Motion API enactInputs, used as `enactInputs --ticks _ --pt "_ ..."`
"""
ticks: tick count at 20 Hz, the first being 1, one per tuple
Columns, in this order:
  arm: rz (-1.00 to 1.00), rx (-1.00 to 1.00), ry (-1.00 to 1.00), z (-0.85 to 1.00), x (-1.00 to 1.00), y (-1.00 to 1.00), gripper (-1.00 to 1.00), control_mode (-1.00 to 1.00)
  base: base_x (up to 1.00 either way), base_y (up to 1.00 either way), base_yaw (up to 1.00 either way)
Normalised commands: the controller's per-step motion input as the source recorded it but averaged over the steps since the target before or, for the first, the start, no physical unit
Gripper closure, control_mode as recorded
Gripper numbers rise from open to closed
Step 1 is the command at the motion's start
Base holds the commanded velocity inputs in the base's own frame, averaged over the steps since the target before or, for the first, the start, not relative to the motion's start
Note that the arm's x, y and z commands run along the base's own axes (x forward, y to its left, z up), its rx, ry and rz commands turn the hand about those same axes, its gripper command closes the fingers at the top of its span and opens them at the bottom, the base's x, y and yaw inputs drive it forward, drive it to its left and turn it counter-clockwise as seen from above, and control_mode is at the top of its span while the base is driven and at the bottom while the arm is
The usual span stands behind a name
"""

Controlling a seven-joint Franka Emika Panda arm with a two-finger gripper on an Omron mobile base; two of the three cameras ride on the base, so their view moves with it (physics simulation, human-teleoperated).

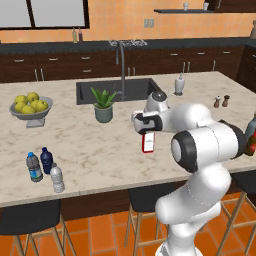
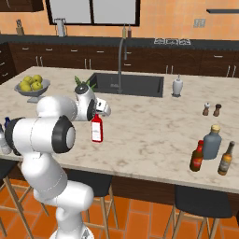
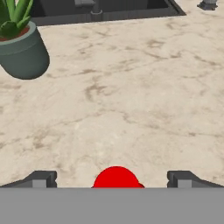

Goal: Move the plastic bottles in the middle to the plastics group, and the glass bottles in the middle to the glass group.

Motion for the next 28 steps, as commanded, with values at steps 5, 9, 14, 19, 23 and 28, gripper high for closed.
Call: enactInputs --ticks 5,9,14,19,23,28 --pt "0.00 0.00 0.00 0.00 0.02 0.00 1.00 -1.00 0.00 0.00 0.00" --pt "0.00 0.00 -0.01 0.00 0.00 0.00 1.00 -1.00 0.00 0.00 0.00" --pt "-0.02 0.00 -0.03 0.04 -0.19 -0.17 1.00 -1.00 0.00 0.00 0.00" --pt "-0.14 0.00 -0.04 0.25 -0.34 -0.54 1.00 -1.00 0.00 0.00 0.00" --pt "-0.22 0.00 0.00 0.22 -0.19 -0.79 1.00 -1.00 0.00 0.00 0.00" --pt "-0.25 0.00 0.00 0.08 -0.15 -0.96 1.00 -1.00 0.00 0.00 0.00"
